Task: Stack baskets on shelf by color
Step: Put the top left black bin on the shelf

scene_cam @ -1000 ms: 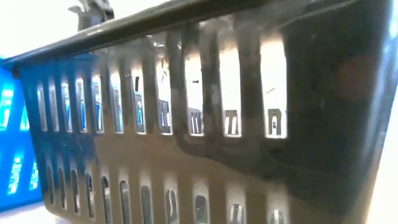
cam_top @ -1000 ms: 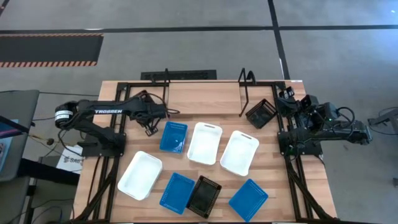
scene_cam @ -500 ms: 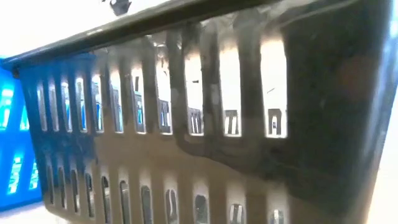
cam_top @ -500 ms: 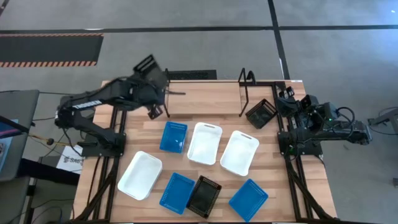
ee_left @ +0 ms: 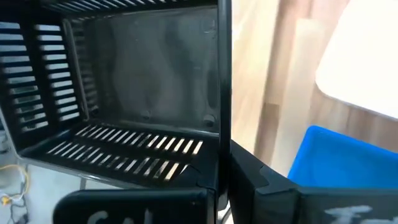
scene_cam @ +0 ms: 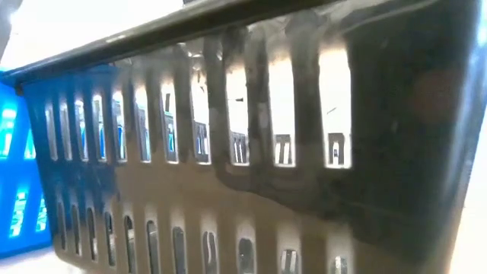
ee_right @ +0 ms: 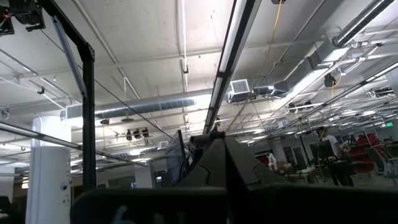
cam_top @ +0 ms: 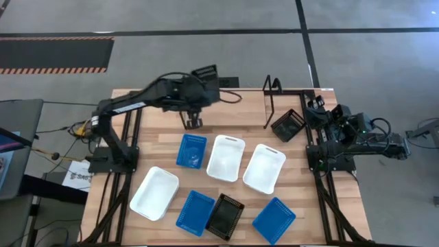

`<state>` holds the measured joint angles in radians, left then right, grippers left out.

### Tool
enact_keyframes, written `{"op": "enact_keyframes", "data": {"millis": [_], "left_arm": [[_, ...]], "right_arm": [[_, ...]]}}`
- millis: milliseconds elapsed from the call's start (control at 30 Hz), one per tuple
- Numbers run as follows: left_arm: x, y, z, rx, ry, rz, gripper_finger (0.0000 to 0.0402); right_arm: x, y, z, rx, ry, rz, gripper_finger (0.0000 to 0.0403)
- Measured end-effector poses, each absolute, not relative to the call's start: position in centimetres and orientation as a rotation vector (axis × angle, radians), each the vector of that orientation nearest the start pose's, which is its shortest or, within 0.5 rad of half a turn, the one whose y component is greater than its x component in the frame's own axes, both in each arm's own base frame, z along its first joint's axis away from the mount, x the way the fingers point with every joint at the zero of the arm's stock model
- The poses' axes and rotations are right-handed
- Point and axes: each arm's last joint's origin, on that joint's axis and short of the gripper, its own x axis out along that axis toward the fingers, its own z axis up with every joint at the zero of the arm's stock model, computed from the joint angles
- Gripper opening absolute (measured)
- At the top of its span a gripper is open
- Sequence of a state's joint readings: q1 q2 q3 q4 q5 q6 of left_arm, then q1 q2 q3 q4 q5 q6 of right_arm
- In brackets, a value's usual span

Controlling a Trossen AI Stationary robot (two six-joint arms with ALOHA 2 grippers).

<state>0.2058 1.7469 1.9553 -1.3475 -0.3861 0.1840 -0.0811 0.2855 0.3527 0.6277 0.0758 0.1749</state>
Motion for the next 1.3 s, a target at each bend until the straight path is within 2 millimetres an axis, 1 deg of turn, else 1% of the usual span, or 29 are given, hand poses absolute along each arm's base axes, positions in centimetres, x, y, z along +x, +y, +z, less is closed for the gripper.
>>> {"op": "enact_keyframes", "data": {"millis": [133, 333, 467, 700, 867, 1000, 1300], "left_arm": [[34.4, 9.0, 36.2, 0.22, 1.254, 0.344, 0.0], [37.5, 10.7, 32.9, 0.198, 1.253, 0.29, 0.0], [38.6, 11.4, 30.9, 0.178, 1.295, 0.263, 0.0], [39.9, 12.5, 28.2, 0.177, 1.35, 0.252, 0.0], [41.0, 12.9, 27.0, 0.192, 1.324, 0.215, 0.0], [41.7, 13.1, 27.1, 0.213, 1.26, 0.224, 0.0], [41.9, 13.2, 26.6, 0.22, 1.257, 0.206, 0.0]], "right_arm": [[8.1, -0.9, 31.6, 0.166, -0.703, -0.09, 0.0006], [8.2, -0.9, 31.4, 0.167, -0.686, -0.092, 0.0006], [8.2, -0.9, 31.4, 0.167, -0.684, -0.092, 0.0006], [8.2, -0.9, 31.4, 0.167, -0.683, -0.092, 0.0006], [8.2, -0.9, 31.4, 0.167, -0.683, -0.092, 0.0006], [8.3, -0.9, 31.4, 0.167, -0.681, -0.092, 0.0006], [8.3, -0.9, 31.4, 0.167, -0.681, -0.092, 0.0006]]}}
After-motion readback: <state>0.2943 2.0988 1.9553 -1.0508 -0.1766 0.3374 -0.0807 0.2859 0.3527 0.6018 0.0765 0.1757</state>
